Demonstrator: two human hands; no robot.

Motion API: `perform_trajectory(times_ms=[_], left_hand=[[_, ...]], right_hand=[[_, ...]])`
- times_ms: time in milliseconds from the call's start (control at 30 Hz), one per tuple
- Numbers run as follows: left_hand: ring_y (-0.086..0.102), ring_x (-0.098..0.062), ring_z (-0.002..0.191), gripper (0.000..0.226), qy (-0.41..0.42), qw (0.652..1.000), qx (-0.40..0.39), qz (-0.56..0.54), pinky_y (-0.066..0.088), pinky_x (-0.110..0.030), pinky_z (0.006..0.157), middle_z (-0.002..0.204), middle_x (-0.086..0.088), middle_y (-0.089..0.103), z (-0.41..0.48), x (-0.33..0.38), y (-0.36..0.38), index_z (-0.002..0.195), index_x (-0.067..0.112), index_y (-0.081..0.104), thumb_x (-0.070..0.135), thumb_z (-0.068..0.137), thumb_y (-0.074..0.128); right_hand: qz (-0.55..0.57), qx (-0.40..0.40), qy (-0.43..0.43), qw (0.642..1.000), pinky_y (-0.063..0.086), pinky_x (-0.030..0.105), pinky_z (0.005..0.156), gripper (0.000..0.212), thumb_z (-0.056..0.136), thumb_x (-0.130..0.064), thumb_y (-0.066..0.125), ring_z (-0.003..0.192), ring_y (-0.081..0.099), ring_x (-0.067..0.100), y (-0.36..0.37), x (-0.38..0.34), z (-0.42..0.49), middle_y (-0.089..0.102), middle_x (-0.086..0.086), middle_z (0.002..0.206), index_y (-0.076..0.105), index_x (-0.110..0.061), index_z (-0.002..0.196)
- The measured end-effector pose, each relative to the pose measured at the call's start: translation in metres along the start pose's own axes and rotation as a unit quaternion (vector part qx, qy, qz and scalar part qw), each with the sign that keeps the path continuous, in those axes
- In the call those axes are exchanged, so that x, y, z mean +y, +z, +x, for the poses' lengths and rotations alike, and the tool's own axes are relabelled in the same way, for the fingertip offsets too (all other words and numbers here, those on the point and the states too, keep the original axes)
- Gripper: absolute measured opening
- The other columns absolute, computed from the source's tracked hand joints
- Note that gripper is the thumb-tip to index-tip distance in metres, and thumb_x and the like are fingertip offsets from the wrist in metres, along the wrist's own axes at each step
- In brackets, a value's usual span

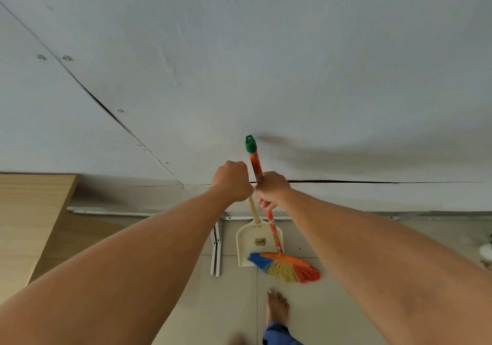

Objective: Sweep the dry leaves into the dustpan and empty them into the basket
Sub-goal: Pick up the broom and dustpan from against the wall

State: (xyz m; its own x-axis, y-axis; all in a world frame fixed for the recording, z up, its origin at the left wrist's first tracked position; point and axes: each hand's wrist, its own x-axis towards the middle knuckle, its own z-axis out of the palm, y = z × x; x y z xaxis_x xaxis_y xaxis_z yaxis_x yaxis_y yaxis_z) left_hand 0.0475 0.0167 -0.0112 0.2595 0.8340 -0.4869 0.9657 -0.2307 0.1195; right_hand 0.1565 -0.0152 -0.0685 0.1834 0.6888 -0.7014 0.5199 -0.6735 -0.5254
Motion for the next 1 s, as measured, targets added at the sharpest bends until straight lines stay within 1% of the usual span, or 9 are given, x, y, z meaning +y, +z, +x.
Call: perform_trajectory(times_ms=[100,200,300,400,500,633,733,833,1000], left_hand=[[0.057,-0.021,0.075,0.009,0.018,0.995,-0.030,0.096,0.050,-0.028,0.064,0.077,-0.003,0.053,-0.014,0.008,-0.005,0.080,0.012,0.056,0.013,0.088,0.060],[0.057,-0.019,0.080,0.007,0.039,0.976,-0.050,0.210,0.046,-0.027,0.068,0.076,0.001,0.049,-0.025,0.016,-0.004,0.092,0.016,0.057,0.020,0.091,0.062],[0.055,-0.017,0.086,0.009,0.047,0.952,-0.107,0.282,0.043,-0.026,0.074,0.084,0.003,0.052,-0.033,0.019,0.007,0.100,0.019,0.058,0.024,0.094,0.061],[0.056,-0.019,0.094,0.026,0.022,0.932,-0.181,0.312,0.046,-0.028,0.082,0.104,0.000,0.056,-0.043,0.013,0.023,0.123,0.019,0.063,0.026,0.099,0.058],[0.060,-0.023,0.099,0.032,0.025,0.950,-0.200,0.237,0.052,-0.031,0.091,0.107,-0.007,0.054,-0.064,-0.001,0.022,0.134,0.007,0.058,0.014,0.106,0.045],[0.058,-0.018,0.064,0.041,-0.004,0.961,-0.246,0.128,0.053,-0.022,0.056,0.095,-0.015,0.053,-0.093,-0.040,0.020,0.147,-0.008,0.037,0.006,0.109,0.031],[0.049,-0.012,0.037,0.029,-0.095,0.961,-0.256,0.053,0.036,-0.017,0.029,0.077,-0.011,0.053,-0.119,-0.075,0.026,0.116,-0.006,0.052,0.009,0.107,0.028],[0.047,-0.015,0.040,0.031,-0.108,0.963,-0.240,-0.063,0.032,-0.015,0.024,0.070,-0.008,0.045,-0.152,-0.098,0.026,0.081,0.005,0.049,0.010,0.108,0.034],[0.037,-0.012,0.023,0.029,-0.187,0.930,-0.245,-0.201,0.030,-0.009,0.030,0.053,-0.005,0.046,-0.193,-0.112,0.060,0.089,0.003,0.055,0.012,0.106,0.034]], right_hand=[[0.109,-0.011,0.050,0.993,0.063,0.034,0.065,0.022,0.099,-0.013,0.052,0.071,0.075,0.023,-0.008,0.008,-0.015,0.073,0.014,0.087,0.059,-0.003,0.118],[0.261,-0.038,0.108,0.959,0.062,0.037,0.067,0.031,0.103,-0.013,0.043,0.079,0.073,0.028,-0.013,0.022,-0.036,0.071,0.021,0.095,0.052,0.003,0.127],[0.400,-0.066,0.156,0.901,0.061,0.045,0.079,0.039,0.102,-0.034,0.041,0.090,0.071,0.039,-0.010,0.037,-0.063,0.068,0.029,0.100,0.053,0.000,0.118],[0.439,-0.089,0.169,0.878,0.061,0.044,0.078,0.051,0.091,-0.050,0.060,0.091,0.071,0.042,-0.003,0.045,-0.089,0.064,0.033,0.107,0.053,-0.003,0.109],[0.471,-0.090,0.181,0.859,0.062,0.042,0.079,0.043,0.087,-0.033,0.069,0.089,0.072,0.040,0.009,0.045,-0.111,0.059,0.029,0.114,0.054,-0.004,0.115],[0.522,-0.045,0.200,0.828,0.062,0.040,0.057,0.036,0.084,-0.013,0.070,0.090,0.066,0.047,0.026,0.044,-0.148,0.048,0.020,0.119,0.060,-0.007,0.117],[0.551,-0.005,0.196,0.811,0.062,0.039,0.053,0.030,0.085,-0.008,0.069,0.084,0.064,0.045,0.038,0.049,-0.185,0.047,0.021,0.116,0.062,-0.003,0.114],[0.564,0.022,0.192,0.803,0.058,0.033,0.043,0.013,0.086,-0.005,0.068,0.092,0.068,0.039,0.048,0.064,-0.221,0.049,0.027,0.121,0.065,0.002,0.096],[0.573,0.032,0.179,0.799,0.055,0.029,0.040,0.011,0.083,0.002,0.066,0.065,0.071,0.030,0.062,0.101,-0.271,0.051,0.028,0.120,0.067,0.005,0.094]])
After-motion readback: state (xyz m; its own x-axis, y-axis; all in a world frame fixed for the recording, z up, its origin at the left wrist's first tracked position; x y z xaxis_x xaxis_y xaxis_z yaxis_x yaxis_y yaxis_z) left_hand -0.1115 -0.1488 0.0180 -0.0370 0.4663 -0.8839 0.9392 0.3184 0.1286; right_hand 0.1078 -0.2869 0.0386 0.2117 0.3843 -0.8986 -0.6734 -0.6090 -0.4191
